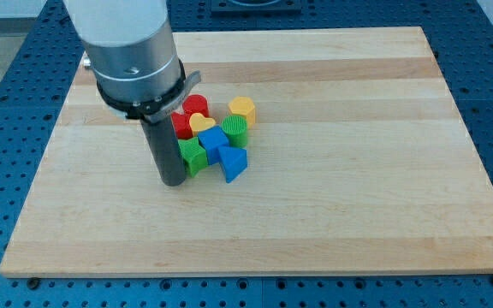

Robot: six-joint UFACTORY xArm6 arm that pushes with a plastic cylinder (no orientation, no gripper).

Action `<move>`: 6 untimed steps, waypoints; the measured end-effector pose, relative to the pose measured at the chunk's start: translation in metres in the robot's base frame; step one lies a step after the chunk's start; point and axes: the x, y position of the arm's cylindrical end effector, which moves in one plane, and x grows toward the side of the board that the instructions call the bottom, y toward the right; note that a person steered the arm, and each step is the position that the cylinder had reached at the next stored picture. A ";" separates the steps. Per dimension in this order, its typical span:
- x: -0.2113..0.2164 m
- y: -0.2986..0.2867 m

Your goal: Slide the blue triangle slightly up

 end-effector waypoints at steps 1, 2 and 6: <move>-0.008 0.000; -0.003 0.004; 0.021 0.081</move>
